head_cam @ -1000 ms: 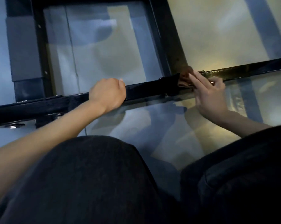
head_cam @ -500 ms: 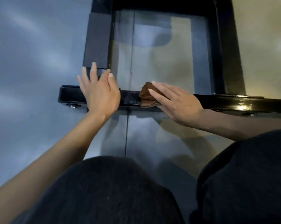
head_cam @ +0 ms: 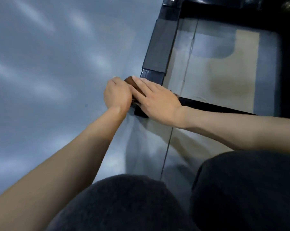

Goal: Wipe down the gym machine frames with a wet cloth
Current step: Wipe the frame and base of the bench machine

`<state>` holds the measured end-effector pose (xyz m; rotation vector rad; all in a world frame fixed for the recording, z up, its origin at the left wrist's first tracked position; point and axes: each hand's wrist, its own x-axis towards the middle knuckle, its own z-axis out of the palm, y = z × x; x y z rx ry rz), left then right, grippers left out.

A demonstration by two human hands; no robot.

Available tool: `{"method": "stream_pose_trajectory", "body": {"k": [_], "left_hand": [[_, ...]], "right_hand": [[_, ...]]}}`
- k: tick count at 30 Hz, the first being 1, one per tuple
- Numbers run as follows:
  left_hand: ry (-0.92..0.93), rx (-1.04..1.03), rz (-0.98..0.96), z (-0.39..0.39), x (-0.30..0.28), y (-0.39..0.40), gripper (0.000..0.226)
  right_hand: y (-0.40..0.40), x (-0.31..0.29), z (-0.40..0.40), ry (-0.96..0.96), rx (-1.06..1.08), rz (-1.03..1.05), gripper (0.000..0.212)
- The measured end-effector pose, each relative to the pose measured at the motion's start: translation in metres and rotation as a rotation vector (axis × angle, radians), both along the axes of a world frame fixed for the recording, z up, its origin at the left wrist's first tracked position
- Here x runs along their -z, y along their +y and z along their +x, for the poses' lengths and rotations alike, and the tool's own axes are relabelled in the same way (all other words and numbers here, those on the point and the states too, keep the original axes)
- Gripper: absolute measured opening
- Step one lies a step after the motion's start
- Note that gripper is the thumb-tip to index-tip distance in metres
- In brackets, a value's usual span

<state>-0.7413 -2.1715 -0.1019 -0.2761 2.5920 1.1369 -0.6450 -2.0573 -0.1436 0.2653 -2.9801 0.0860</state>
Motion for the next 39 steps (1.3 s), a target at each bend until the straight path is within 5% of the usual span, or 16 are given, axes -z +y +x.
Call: {"method": "stream_pose_trajectory", "body": {"k": [6,10,14,18,20,22,24,26,29,31,39], "left_hand": [[0.089,0.060,-0.020,0.003,0.002,-0.007,0.044],[0.424,0.355,-0.143,0.025,0.008,0.026,0.047],[0.619,0.850,-0.151,0.058,0.005,0.096,0.040],[0.600,1.138,-0.034,0.095,-0.011,0.166,0.043],[0.558,1.226,-0.010,0.115,-0.025,0.196,0.045],[0.458,1.325,0.026,0.138,-0.044,0.223,0.038],[0.263,1.395,0.125,0.164,-0.066,0.245,0.034],[0.011,1.397,0.251,0.193,-0.090,0.267,0.034],[-0.460,1.225,0.416,0.237,-0.119,0.295,0.026],[-0.586,1.195,0.455,0.265,-0.129,0.314,0.024],[-0.438,1.298,0.364,0.364,-0.144,0.387,0.024]], "right_hand": [[0.004,0.000,0.007,0.063,-0.001,0.017,0.061],[0.063,-0.006,0.082,-0.048,-0.014,0.061,0.065],[0.131,-0.026,0.189,-0.269,0.232,0.122,0.076],[0.178,-0.060,0.272,-0.438,0.611,0.110,0.070],[0.189,-0.087,0.295,-0.345,1.025,-0.240,0.056],[0.204,-0.116,0.313,-0.009,1.489,-0.968,0.042],[0.220,-0.141,0.335,0.262,1.655,-1.688,0.037],[0.229,-0.158,0.358,0.412,1.616,-2.120,0.039],[0.237,-0.168,0.383,0.545,1.491,-2.334,0.043],[0.245,-0.172,0.401,0.558,1.445,-2.365,0.048],[0.291,-0.182,0.458,0.612,1.349,-2.371,0.045]]}}
